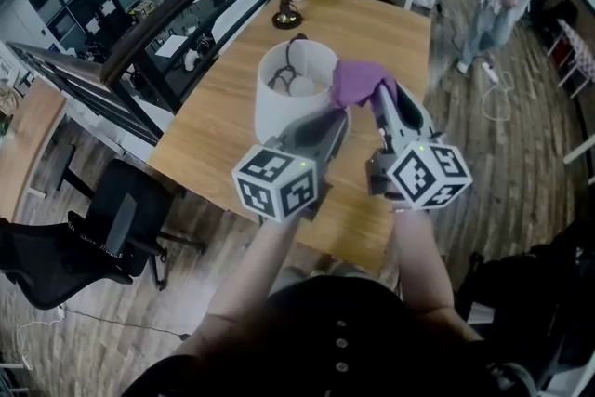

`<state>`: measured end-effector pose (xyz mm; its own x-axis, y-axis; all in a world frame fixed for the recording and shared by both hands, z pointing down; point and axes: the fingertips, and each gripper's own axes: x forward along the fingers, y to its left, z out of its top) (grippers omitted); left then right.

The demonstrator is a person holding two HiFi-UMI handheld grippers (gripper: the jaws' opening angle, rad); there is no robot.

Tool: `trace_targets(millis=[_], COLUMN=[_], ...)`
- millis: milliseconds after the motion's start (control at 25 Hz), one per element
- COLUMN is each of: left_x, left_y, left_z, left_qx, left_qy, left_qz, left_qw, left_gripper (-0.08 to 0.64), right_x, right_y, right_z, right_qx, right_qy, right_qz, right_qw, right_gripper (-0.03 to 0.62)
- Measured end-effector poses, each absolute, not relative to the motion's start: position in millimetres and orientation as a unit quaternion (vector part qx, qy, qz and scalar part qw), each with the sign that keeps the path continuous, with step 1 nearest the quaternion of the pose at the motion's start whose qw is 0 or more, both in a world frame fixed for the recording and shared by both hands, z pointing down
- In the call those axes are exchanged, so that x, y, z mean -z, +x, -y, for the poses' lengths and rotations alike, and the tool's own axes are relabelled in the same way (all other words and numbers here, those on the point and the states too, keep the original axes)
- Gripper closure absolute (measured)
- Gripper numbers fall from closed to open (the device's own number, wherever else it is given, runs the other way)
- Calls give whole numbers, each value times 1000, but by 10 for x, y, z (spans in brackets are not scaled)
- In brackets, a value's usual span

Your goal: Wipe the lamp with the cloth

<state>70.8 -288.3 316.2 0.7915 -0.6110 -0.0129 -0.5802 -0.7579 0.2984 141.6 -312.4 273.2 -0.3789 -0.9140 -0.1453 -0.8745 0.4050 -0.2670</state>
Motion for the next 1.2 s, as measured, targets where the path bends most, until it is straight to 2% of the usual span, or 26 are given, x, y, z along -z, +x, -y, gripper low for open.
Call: trace_targets(millis=[400, 1200], left_x=[-3190, -3302], left_y=[723, 605], left_z=[2905, 2901], left_qx=[54, 46], left_qy=[934, 931], left_qz=[322, 325], left_qw=[145, 157], left_gripper=[549, 549], right_x=[-3003, -3163], right_y=[1086, 1008], right_z=[3141, 3123], right_qx=[102, 119], right_qy=[-496, -499], right_qz=[-858, -855], right_qw=[85, 81], right_gripper=[514, 514])
